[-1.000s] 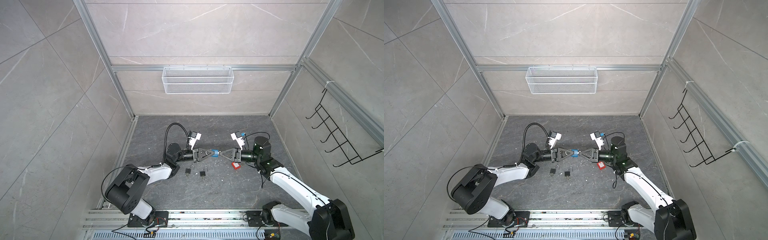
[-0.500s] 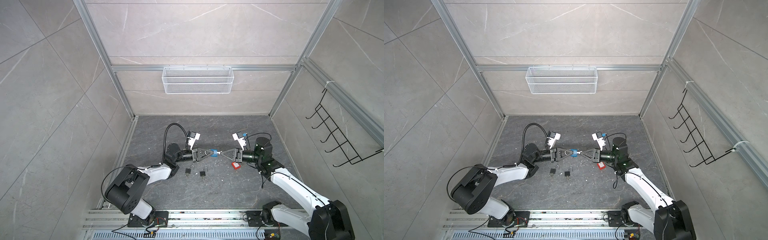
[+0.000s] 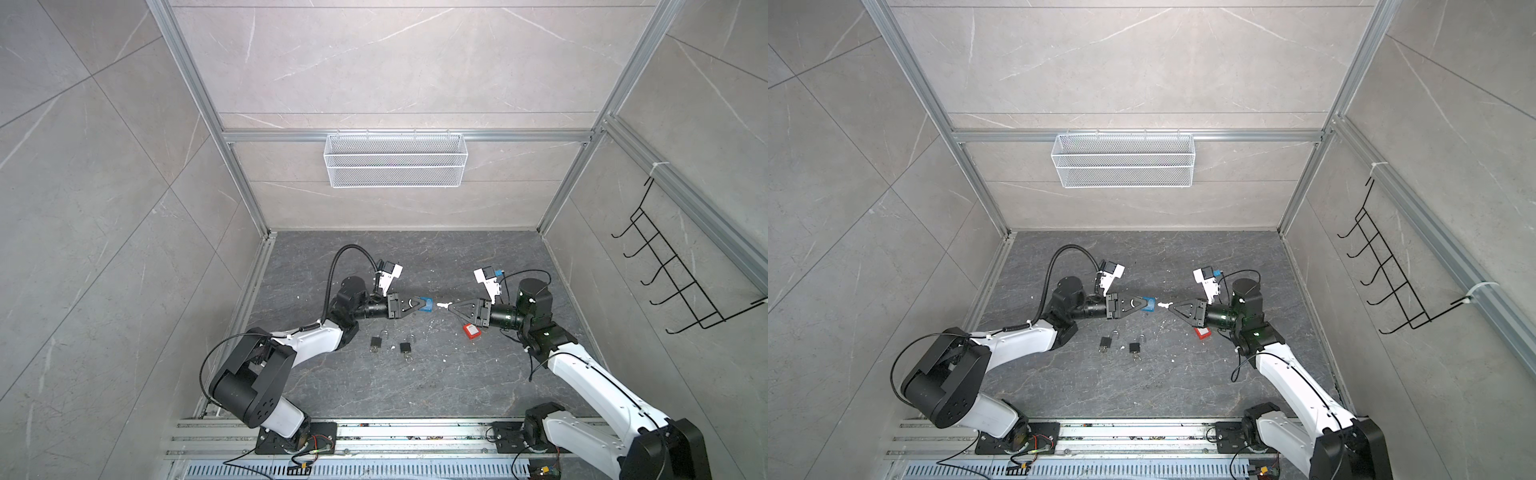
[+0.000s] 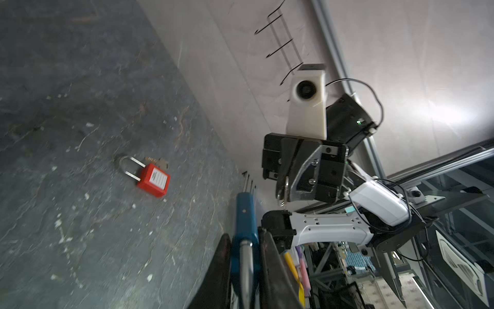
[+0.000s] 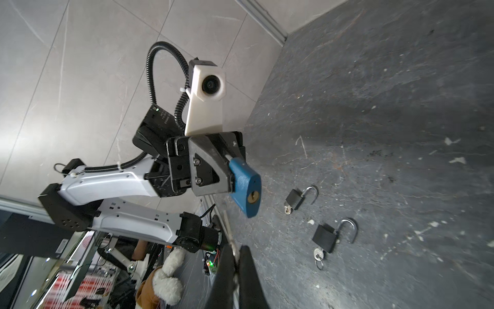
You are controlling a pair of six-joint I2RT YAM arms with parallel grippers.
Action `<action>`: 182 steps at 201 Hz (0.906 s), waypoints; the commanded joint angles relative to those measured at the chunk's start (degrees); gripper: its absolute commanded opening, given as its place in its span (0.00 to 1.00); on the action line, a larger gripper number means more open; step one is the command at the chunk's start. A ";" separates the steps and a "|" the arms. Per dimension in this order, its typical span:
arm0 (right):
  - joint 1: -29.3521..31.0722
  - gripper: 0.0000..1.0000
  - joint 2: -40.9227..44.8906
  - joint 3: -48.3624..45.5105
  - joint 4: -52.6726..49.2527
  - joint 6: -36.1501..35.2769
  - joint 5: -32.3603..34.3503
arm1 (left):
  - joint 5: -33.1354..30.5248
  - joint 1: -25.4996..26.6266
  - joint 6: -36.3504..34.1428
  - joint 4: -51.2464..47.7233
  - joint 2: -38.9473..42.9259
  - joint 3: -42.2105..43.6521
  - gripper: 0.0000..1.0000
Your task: Lock with the key
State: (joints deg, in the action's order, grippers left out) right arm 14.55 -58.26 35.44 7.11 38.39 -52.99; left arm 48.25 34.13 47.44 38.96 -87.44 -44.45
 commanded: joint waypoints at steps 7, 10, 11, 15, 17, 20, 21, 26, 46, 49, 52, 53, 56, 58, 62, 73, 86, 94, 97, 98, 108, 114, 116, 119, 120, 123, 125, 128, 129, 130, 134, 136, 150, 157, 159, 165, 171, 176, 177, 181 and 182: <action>-0.12 0.00 2.34 -0.28 -11.32 -0.77 11.67 | -7.99 2.75 -24.97 -32.71 1.04 -10.45 0.00; -0.10 0.00 2.36 -0.28 -11.99 -0.35 12.59 | -7.73 2.82 -26.16 -34.83 0.31 -11.72 0.00; -0.11 0.00 2.36 -0.24 -12.15 -0.21 12.84 | -7.60 2.80 -26.65 -35.49 0.06 -12.03 0.00; -0.13 0.00 2.44 -0.36 -12.77 0.26 13.62 | -6.62 2.85 -28.42 -38.46 -1.04 -13.88 0.00; -0.07 0.00 2.49 -0.44 -12.99 0.45 13.95 | -6.05 2.82 -29.19 -39.80 -1.59 -14.87 0.00; -0.12 0.00 2.53 -0.50 -13.22 0.86 14.36 | -5.46 2.79 -30.51 -42.22 -2.56 -16.19 0.00; -0.13 0.00 2.58 -0.52 -13.24 1.01 14.56 | -5.23 2.79 -31.02 -42.92 -2.78 -16.63 0.00; -0.11 0.00 2.77 -0.90 -12.95 1.92 15.16 | -4.45 2.91 -33.49 -46.85 -4.32 -18.70 0.00; -0.09 0.00 4.13 -3.19 -10.07 5.11 17.84 | -0.08 3.05 -40.33 -54.37 -8.00 -23.01 0.00; -0.07 0.00 4.26 -3.49 -9.76 5.60 18.31 | 0.33 3.05 -41.12 -55.01 -8.32 -23.37 0.00; -0.03 0.00 4.41 -3.80 -9.38 6.05 18.71 | 0.90 3.05 -41.88 -55.71 -8.55 -23.75 0.00; -0.03 0.00 4.44 -3.93 -9.26 6.16 18.76 | 1.02 3.05 -42.11 -55.90 -8.72 -23.93 0.00; -0.03 0.00 4.61 -4.17 -8.73 6.50 18.99 | 1.25 3.05 -42.69 -56.78 -9.14 -24.43 0.00; 0.00 0.00 4.68 -4.46 -8.31 6.73 19.25 | 1.46 3.07 -43.09 -57.35 -9.39 -24.85 0.00; 0.13 0.00 5.00 -5.18 -7.47 7.48 20.08 | 1.68 3.05 -44.16 -58.95 -10.11 -25.84 0.00; 0.22 0.00 6.57 -7.81 -4.65 10.36 23.27 | 2.32 3.05 -47.23 -64.53 -12.49 -29.34 0.00; 0.86 0.00 8.20 -10.42 -2.03 12.06 26.64 | 3.14 3.09 -50.40 -70.20 -15.53 -33.10 0.00; 1.23 0.00 8.95 -11.65 -1.01 12.82 28.56 | 3.57 3.05 -52.03 -72.71 -17.37 -34.88 0.00; 1.42 0.00 9.34 -12.11 -0.47 13.22 29.38 | 3.64 3.05 -52.64 -73.82 -18.06 -35.77 0.00; 1.48 0.00 9.41 -12.31 -0.28 13.34 29.59 | 3.66 3.05 -52.72 -74.14 -18.26 -36.00 0.00; 2.19 0.00 10.30 -13.50 0.82 14.18 32.06 | 4.18 3.09 -53.65 -76.57 -20.34 -37.86 0.00; 2.78 0.00 10.68 -13.89 0.80 14.30 33.61 | 4.82 3.21 -54.48 -77.80 -21.30 -38.60 0.00; 3.01 0.00 10.77 -13.90 0.78 14.27 34.26 | 4.90 3.22 -54.65 -78.18 -21.64 -38.85 0.00; 3.41 0.00 10.79 -13.97 0.69 14.19 35.13 | 4.92 3.38 -54.92 -78.58 -22.10 -39.21 0.00; 3.53 0.00 10.79 -13.98 0.61 14.18 35.40 | 4.92 3.39 -55.00 -78.76 -22.22 -39.39 0.00; 3.86 0.00 10.80 -13.99 0.45 14.10 36.17 | 4.92 3.42 -55.23 -79.18 -22.72 -39.74 0.00; 4.08 0.00 10.75 -13.93 0.25 14.02 36.64 | 4.86 3.45 -55.36 -79.45 -23.07 -39.93 0.00; 4.44 0.00 10.67 -13.84 0.00 13.99 37.43 | 4.92 3.48 -55.56 -79.83 -23.54 -40.36 0.00; 4.48 0.00 10.60 -13.83 0.00 13.99 37.61 | 4.92 3.57 -55.63 -80.00 -23.68 -40.54 0.00; 4.67 0.00 10.51 -13.82 -0.04 13.99 37.79 | 4.97 3.57 -55.67 -80.18 -23.85 -40.63 0.00; 5.18 0.00 10.18 -13.86 0.07 13.99 38.62 | 4.99 3.58 -55.84 -80.88 -24.50 -41.27 0.00; 5.39 0.00 9.94 -13.83 0.17 14.06 39.03 | 4.96 3.60 -55.94 -81.15 -24.85 -41.65 0.00; 7.15 0.00 7.88 -13.71 1.21 14.27 41.02 | 5.09 3.80 -56.37 -83.06 -26.88 -43.63 0.00; 8.26 0.00 6.63 -13.78 2.37 14.41 41.99 | 5.03 3.84 -56.77 -84.01 -27.69 -44.57 0.00; 8.64 0.00 6.22 -13.74 2.60 14.47 42.33 | 5.04 3.84 -56.85 -84.15 -27.92 -44.76 0.00; 9.60 0.00 5.02 -13.85 3.72 14.60 43.22 | 5.01 3.93 -56.99 -84.58 -28.49 -45.38 0.00; 10.54 0.00 3.95 -13.88 4.98 14.64 43.89 | 5.03 4.08 -57.40 -85.07 -29.01 -46.02 0.00; 11.33 0.00 2.81 -13.74 5.52 14.74 44.64 | 5.29 4.18 -57.73 -85.38 -29.41 -46.49 0.00; 11.49 0.00 2.58 -13.74 5.62 14.76 44.82 | 5.33 4.18 -57.77 -85.42 -29.48 -46.59 0.00; 12.06 0.00 1.75 -13.65 6.19 14.86 45.40 | 5.49 4.34 -57.91 -85.56 -29.73 -46.94 0.00; 12.16 0.00 1.53 -13.65 6.35 14.87 45.50 | 5.51 4.40 -57.95 -85.55 -29.77 -47.00 0.00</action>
State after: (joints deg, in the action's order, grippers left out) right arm 23.79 -53.01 21.85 8.67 52.01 -13.41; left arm 50.00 37.85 -6.70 -41.74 -116.16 -87.68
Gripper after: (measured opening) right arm 0.056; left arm 0.161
